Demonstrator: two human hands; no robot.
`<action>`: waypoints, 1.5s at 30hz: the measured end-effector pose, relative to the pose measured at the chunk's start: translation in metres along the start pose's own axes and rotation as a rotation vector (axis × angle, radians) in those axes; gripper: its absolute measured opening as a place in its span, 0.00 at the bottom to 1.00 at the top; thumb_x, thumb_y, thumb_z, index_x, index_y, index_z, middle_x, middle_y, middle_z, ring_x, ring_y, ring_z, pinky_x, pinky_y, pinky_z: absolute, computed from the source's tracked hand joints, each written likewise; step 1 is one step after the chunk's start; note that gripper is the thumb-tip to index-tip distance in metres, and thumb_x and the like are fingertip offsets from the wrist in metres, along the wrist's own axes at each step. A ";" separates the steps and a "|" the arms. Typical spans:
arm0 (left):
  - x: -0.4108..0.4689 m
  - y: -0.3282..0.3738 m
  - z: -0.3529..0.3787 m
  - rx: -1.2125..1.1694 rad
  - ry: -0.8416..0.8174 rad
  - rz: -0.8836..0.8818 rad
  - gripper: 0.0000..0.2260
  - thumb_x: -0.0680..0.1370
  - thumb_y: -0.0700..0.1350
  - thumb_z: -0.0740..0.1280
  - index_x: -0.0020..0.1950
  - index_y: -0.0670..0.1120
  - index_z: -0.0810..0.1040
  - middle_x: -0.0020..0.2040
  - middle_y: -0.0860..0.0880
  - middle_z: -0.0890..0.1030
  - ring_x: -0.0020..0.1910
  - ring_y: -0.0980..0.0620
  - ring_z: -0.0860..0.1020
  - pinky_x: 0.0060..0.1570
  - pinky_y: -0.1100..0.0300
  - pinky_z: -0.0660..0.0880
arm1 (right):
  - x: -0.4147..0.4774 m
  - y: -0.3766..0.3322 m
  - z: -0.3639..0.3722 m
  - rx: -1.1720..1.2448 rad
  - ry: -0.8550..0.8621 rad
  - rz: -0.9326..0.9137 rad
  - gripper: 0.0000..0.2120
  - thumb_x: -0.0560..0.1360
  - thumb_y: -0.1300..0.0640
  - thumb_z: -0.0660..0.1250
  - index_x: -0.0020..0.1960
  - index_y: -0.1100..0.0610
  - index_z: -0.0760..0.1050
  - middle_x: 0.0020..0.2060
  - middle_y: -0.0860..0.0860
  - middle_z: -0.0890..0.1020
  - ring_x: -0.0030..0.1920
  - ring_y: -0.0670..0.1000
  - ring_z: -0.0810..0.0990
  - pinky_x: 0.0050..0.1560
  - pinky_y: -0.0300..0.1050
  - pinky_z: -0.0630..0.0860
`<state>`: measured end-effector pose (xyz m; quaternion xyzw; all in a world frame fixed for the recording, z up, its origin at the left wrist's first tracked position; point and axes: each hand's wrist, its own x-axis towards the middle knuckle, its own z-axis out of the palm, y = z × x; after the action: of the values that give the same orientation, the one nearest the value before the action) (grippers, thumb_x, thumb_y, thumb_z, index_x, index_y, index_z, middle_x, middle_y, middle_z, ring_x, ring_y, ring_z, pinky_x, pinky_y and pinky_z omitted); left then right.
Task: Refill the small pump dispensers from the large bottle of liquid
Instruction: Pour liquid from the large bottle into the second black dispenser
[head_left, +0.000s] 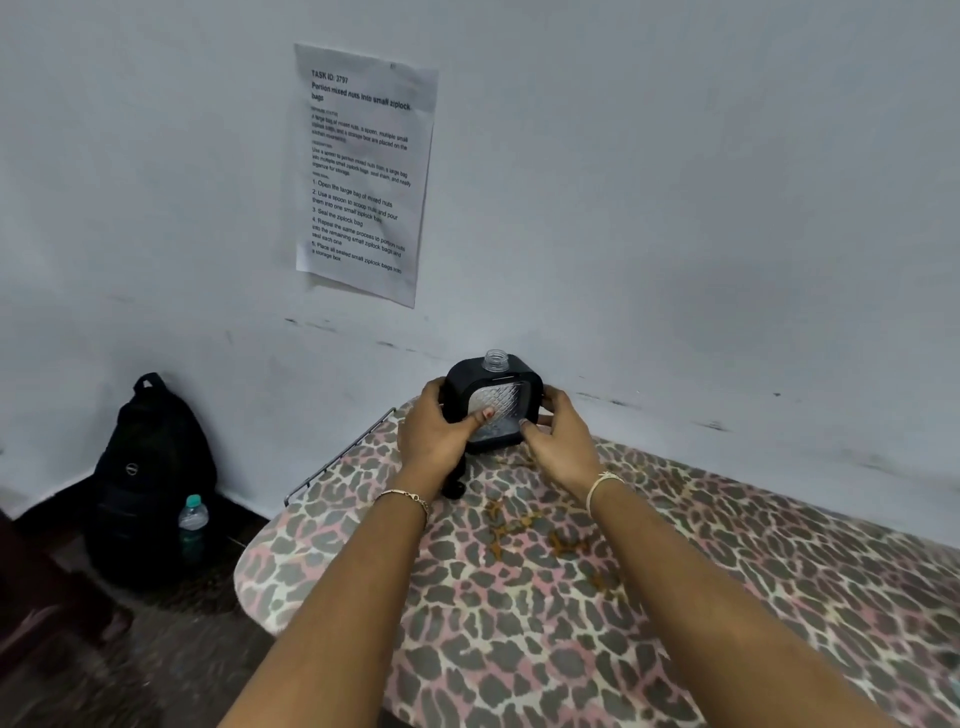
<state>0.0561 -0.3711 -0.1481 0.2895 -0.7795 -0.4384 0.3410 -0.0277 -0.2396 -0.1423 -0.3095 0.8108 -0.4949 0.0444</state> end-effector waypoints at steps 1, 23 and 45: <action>-0.005 0.006 0.000 -0.007 -0.009 0.011 0.30 0.69 0.54 0.76 0.67 0.47 0.70 0.61 0.49 0.78 0.60 0.50 0.76 0.57 0.58 0.73 | -0.005 -0.001 -0.007 0.007 0.021 -0.006 0.24 0.77 0.58 0.65 0.71 0.57 0.64 0.66 0.51 0.73 0.65 0.52 0.74 0.65 0.48 0.71; -0.210 0.104 0.086 -0.219 -0.522 -0.011 0.33 0.66 0.45 0.78 0.67 0.43 0.68 0.63 0.45 0.77 0.61 0.47 0.76 0.62 0.48 0.74 | -0.225 0.056 -0.176 -0.013 0.349 0.145 0.26 0.73 0.56 0.72 0.67 0.56 0.66 0.62 0.50 0.74 0.63 0.50 0.72 0.65 0.46 0.69; -0.239 0.132 0.120 -0.248 -0.705 -0.055 0.32 0.71 0.37 0.73 0.72 0.44 0.64 0.67 0.45 0.73 0.62 0.49 0.73 0.56 0.58 0.75 | -0.256 0.104 -0.254 -0.241 0.933 0.318 0.41 0.64 0.45 0.78 0.66 0.61 0.62 0.61 0.56 0.69 0.62 0.56 0.70 0.65 0.51 0.70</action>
<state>0.0850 -0.0738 -0.1442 0.0980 -0.7820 -0.6112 0.0721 0.0339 0.1301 -0.1600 0.0687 0.8328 -0.4704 -0.2837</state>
